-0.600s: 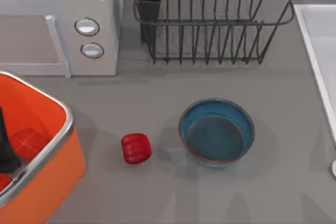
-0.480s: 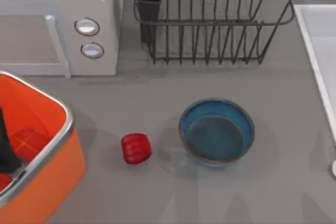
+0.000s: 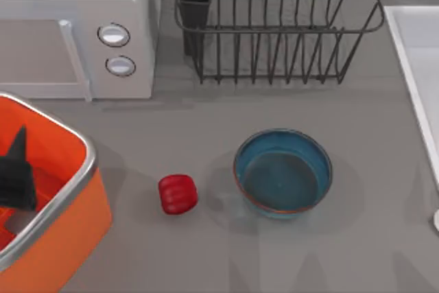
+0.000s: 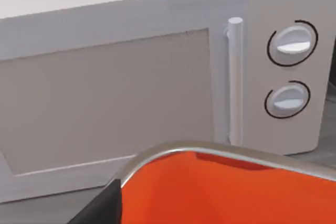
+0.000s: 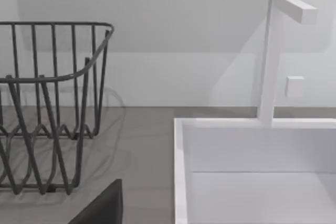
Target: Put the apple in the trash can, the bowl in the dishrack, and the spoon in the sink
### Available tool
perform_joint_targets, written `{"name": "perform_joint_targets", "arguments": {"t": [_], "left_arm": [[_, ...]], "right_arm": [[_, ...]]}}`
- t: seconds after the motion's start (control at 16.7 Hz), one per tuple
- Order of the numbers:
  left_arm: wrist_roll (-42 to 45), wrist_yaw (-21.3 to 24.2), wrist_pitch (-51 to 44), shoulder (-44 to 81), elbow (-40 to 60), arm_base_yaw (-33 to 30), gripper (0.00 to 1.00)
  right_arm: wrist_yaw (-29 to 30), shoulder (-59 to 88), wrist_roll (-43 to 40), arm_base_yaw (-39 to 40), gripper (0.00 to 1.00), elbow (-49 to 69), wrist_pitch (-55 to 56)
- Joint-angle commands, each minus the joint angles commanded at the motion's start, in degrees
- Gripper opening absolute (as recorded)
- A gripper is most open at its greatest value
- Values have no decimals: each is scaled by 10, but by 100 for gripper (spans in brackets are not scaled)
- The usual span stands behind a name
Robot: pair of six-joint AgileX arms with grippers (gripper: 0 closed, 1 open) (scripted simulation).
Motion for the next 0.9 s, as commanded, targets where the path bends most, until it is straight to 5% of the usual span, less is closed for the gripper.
{"name": "perform_joint_targets", "arguments": {"t": [0.9], "left_arm": [[176,-3,-287,541,376,-178,100]], "right_arm": [[0,0,0,0,100,0,0]]}}
